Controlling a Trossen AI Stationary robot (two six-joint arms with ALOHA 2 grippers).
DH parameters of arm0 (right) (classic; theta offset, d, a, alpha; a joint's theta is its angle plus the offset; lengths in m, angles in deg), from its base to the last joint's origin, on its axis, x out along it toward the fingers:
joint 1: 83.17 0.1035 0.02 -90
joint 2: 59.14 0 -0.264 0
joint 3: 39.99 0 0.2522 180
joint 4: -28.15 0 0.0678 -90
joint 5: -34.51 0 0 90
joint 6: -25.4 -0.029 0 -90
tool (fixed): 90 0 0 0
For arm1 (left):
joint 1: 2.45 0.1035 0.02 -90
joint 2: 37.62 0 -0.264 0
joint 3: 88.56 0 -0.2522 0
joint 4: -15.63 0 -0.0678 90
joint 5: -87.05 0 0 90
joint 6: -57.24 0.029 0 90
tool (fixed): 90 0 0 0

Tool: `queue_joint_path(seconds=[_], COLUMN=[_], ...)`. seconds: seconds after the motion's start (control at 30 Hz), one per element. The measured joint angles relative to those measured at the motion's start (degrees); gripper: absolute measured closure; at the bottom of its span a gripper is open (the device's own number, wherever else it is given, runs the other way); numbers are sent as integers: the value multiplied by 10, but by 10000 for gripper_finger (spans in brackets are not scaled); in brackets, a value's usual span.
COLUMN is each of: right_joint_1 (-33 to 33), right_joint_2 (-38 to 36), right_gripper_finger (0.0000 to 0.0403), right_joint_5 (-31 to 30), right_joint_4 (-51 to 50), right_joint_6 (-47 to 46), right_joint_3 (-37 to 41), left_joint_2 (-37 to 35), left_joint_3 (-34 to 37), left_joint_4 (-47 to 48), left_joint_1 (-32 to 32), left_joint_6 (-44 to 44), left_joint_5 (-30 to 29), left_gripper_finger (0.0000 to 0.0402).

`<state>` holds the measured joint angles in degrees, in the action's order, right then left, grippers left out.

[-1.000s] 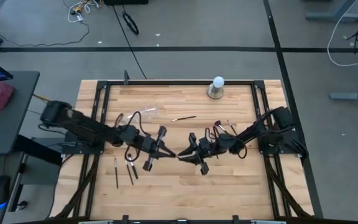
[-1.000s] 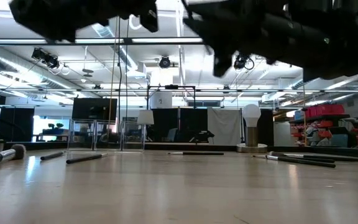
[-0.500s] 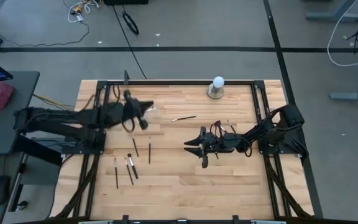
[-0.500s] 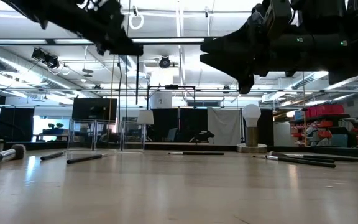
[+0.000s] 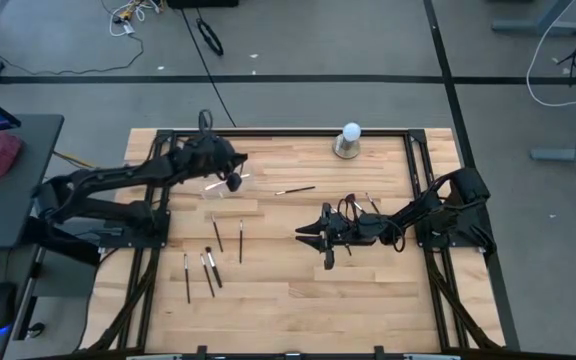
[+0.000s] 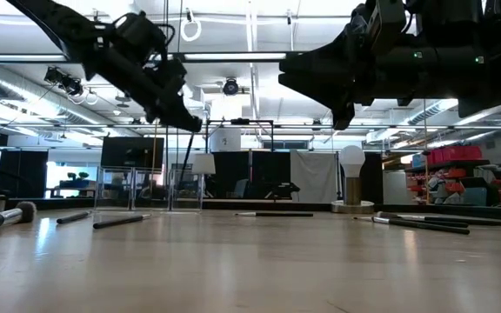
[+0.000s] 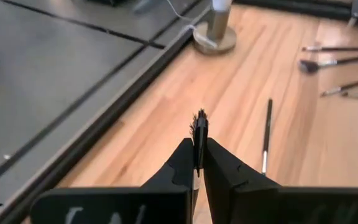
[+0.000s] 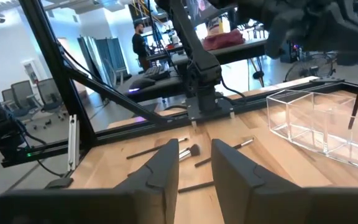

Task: Put items in baskets/containers
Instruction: Put the black eye groomer brush into the right section of the transparent organizer

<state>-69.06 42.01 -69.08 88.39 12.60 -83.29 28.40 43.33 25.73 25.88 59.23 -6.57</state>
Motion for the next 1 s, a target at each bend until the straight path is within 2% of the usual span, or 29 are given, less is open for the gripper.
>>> queue_joint_path(seconds=[0.2, 0.6, 0.73, 1.0], right_joint_1=[0, 0, 0, 0], right_joint_2=[0, 0, 0, 0], right_gripper_finger=[309, 309, 309, 309], right_joint_5=[0, 0, 0, 0], right_joint_4=[0, -3, -3, -7], right_joint_6=[0, -6, -22, -22], right_joint_3=[0, 0, 0, 0], left_joint_2=[37, 42, 42, 42], left_joint_3=[0, 0, 0, 0], left_joint_4=[-1, 0, -5, -11], left_joint_1=[19, 53, 64, 75], left_joint_6=[-32, -62, -63, -76], left_joint_5=[39, 39, 38, 44], left_gripper_finger=[365, 354, 319, 218])
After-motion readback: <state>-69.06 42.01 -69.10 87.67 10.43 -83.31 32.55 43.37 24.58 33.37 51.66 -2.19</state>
